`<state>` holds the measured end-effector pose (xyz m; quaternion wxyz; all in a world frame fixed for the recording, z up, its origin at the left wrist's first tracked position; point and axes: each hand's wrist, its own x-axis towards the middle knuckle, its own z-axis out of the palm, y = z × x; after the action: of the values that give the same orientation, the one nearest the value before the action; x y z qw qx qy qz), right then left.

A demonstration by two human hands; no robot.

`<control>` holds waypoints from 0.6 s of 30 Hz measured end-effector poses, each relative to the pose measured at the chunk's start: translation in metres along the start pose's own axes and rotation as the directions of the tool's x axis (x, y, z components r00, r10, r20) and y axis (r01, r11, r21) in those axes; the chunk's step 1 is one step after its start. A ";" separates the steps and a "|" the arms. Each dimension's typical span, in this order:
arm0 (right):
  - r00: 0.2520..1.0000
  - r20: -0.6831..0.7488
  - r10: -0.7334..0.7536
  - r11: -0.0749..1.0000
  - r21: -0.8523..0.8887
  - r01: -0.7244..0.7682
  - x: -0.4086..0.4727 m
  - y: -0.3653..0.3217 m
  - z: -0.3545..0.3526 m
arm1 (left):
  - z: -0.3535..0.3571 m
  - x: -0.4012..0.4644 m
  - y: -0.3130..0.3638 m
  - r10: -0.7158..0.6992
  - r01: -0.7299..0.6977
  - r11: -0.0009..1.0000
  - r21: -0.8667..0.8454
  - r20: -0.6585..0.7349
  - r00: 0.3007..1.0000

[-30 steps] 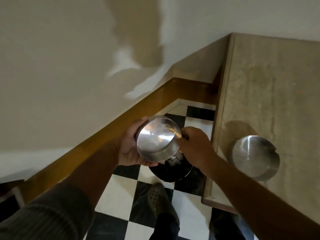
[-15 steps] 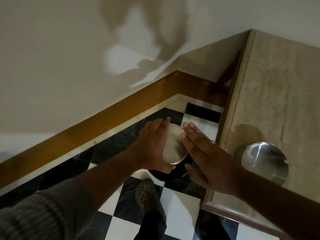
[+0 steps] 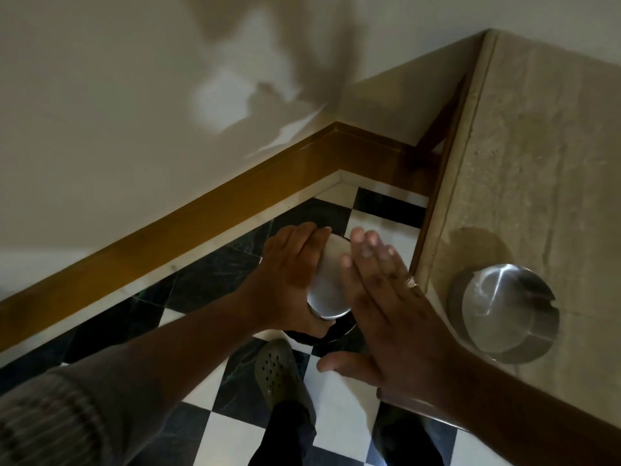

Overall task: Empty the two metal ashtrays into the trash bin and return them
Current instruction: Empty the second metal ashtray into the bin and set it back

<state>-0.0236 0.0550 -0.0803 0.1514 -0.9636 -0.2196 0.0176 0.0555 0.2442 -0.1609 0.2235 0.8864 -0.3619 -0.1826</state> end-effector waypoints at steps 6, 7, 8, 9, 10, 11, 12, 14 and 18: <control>0.991 -0.132 -0.025 1.000 -0.008 0.025 0.004 -0.001 -0.006 | 0.006 0.006 0.002 -0.036 0.036 0.999 -0.011 -0.016 0.999; 1.000 0.011 -0.021 0.999 -0.033 0.022 0.001 -0.001 0.006 | 0.009 0.005 0.003 -0.052 0.052 0.998 -0.018 -0.025 0.998; 0.985 0.172 0.001 0.998 -0.056 0.009 -0.003 -0.001 0.019 | 0.010 0.004 0.005 -0.075 0.074 0.997 -0.029 -0.033 0.997; 0.954 0.299 0.030 0.998 -0.060 -0.012 -0.006 -0.002 0.028 | 0.011 0.002 0.005 -0.095 0.094 0.995 -0.041 -0.030 0.995; 0.932 0.358 0.050 0.998 -0.052 -0.033 -0.008 -0.003 0.035 | 0.012 0.000 0.006 -0.101 0.100 0.994 -0.042 -0.022 0.995; 0.934 0.354 0.050 0.998 -0.046 -0.036 -0.007 -0.004 0.036 | 0.012 -0.002 0.005 -0.100 0.099 0.995 -0.029 -0.024 0.995; 0.955 0.294 0.033 0.999 -0.032 -0.025 -0.004 -0.005 0.034 | 0.014 -0.004 0.003 -0.092 0.092 0.996 -0.008 -0.032 0.995; 0.995 0.097 0.013 1.000 0.004 -0.014 0.007 -0.006 0.016 | 0.017 -0.005 -0.004 -0.072 0.072 0.997 -0.002 -0.043 0.996; 0.990 -0.144 -0.014 0.999 0.043 0.020 0.021 -0.002 -0.004 | 0.009 -0.005 -0.011 -0.071 0.070 0.997 -0.037 -0.037 0.997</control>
<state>-0.0050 0.0644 -0.0751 0.1883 -0.9569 -0.2158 -0.0481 0.0541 0.2520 -0.1729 0.2397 0.8977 -0.3228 -0.1800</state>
